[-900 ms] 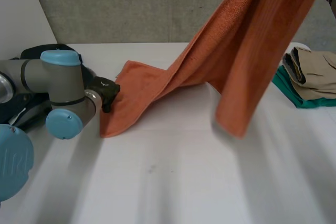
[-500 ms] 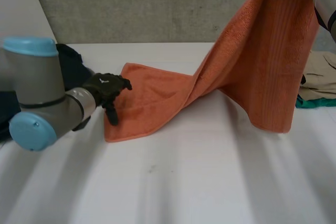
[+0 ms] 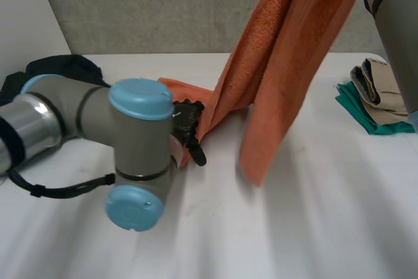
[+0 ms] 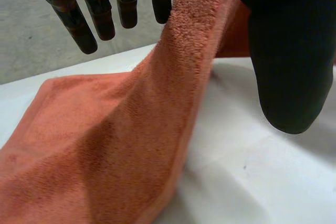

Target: Fold the laundry.

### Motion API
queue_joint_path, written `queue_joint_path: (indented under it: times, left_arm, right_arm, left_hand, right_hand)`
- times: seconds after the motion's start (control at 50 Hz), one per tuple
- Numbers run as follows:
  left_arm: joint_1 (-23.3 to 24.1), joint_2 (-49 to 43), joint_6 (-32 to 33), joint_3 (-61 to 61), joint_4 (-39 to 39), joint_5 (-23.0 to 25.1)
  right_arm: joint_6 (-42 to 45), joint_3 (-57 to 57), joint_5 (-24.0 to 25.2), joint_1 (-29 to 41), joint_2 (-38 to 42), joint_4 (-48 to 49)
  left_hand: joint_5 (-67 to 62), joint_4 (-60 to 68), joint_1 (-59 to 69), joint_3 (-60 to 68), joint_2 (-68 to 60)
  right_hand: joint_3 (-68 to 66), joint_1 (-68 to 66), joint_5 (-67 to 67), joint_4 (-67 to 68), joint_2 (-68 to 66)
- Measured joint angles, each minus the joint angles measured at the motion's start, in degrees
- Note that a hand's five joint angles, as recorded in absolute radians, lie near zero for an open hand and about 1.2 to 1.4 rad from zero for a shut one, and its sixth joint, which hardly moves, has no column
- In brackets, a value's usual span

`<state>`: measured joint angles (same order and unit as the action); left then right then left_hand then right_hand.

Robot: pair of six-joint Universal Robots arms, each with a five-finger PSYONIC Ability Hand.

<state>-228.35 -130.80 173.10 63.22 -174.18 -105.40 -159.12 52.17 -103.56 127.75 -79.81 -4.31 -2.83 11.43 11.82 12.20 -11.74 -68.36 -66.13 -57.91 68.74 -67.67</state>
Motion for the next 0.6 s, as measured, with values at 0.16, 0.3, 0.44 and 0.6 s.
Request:
queue_joint_path:
  times: [0.16, 0.3, 0.44, 0.6]
  left_arm:
    - [2.19, -5.89, -5.43, -8.12, 2.2, -6.68]
    - [-0.66, -10.27, -3.49, -14.6, 3.7, -10.1]
    - [-6.88, -9.38, 0.9, -14.24, 3.64, -12.58]
    - [-11.86, 0.93, 11.45, 0.72, -5.02, -1.71]
  right_arm:
    - [-0.76, -1.91, -1.41, 1.82, -1.2, 0.0]
    - [-1.93, -2.0, -1.21, -0.05, -3.89, -0.09]
    - [-1.82, -0.53, 0.18, -4.45, -5.32, -0.23]
    - [-1.32, 2.63, 3.47, -9.97, -4.83, -0.28]
  left_hand:
    - [0.0, 0.0, 0.0, 0.0, 0.0]
    - [0.0, 0.01, 0.02, 0.0, -0.03]
    - [-12.27, 13.66, 14.66, 12.58, -13.82]
    - [-52.37, 57.1, 54.7, 55.82, -56.56]
  right_hand:
    - [0.0, 0.0, 0.0, 0.0, 0.0]
    - [0.0, 0.0, 0.0, 0.0, 0.0]
    - [0.0, 0.0, 0.0, 0.0, 0.0]
    - [0.0, 0.0, 0.0, 0.0, 0.0]
